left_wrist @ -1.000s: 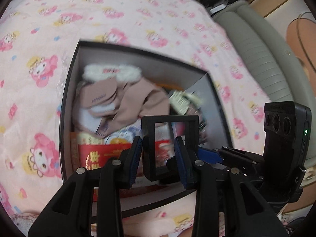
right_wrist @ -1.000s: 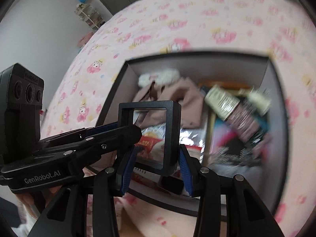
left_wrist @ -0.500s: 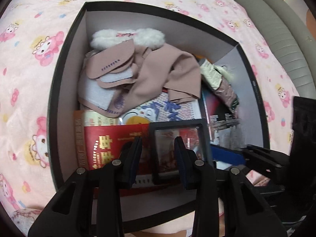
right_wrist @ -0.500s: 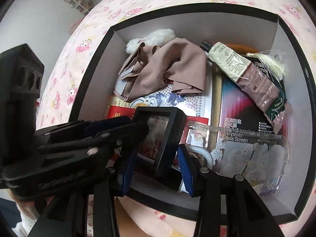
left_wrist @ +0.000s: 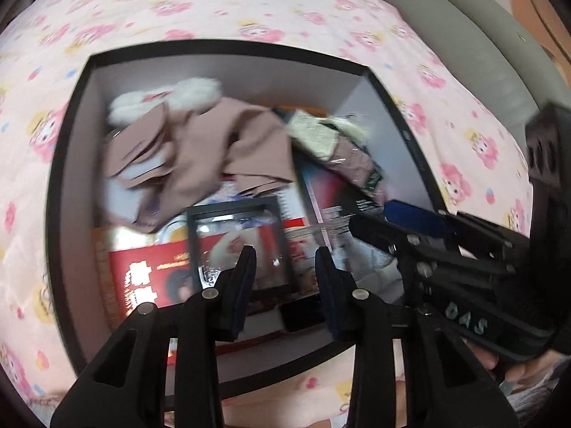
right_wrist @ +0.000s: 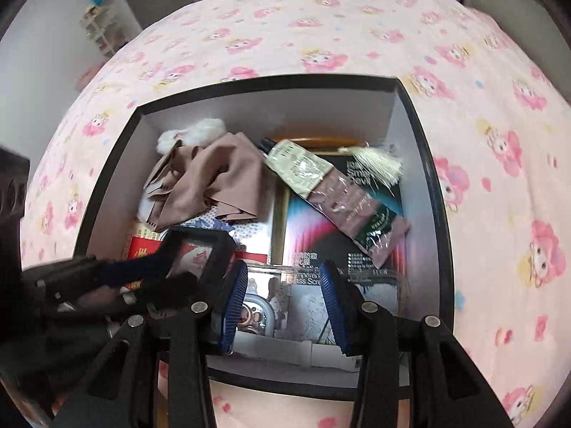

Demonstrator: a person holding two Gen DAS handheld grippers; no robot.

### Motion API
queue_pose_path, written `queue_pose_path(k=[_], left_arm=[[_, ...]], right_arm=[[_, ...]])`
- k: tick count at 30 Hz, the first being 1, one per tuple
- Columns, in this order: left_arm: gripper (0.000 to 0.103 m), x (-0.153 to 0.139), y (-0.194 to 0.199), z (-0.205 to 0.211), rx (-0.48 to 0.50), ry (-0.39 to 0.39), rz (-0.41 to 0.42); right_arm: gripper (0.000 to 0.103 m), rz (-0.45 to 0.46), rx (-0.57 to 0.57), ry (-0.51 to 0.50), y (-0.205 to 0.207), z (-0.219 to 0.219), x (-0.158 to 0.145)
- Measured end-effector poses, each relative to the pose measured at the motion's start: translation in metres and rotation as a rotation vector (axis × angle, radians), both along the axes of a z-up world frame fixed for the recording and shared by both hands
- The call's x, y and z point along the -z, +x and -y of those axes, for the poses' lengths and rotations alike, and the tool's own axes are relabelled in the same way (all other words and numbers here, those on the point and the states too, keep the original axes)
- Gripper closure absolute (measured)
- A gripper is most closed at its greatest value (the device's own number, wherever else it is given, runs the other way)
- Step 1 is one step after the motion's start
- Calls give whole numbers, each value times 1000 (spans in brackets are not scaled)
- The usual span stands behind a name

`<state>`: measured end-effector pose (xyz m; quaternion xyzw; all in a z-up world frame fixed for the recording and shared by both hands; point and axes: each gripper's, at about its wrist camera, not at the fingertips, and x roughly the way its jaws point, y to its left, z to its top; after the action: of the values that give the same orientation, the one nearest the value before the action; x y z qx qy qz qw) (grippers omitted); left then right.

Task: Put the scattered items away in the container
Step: 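Lower the black frame onto the red card and open the left gripper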

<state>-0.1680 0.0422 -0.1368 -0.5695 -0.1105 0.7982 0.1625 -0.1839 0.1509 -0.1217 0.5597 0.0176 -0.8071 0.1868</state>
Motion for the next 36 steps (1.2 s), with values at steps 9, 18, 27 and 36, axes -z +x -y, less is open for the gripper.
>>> queue_pose_path(k=[9,18,27,36], left_arm=[[69,14,0,-15,35,-120,52],[70,16,2,17,-80,-238,95],[55,-7,9,21,-44,-79,47],[62,11,11,17,-60,-208,95]], right_arm=[[64,-23,63,15,-7,-16,-3],[63,35,-3,45,4,3,9],[63,23,28,61,3,-1,9],[58,87,28,86,0,-5,22]])
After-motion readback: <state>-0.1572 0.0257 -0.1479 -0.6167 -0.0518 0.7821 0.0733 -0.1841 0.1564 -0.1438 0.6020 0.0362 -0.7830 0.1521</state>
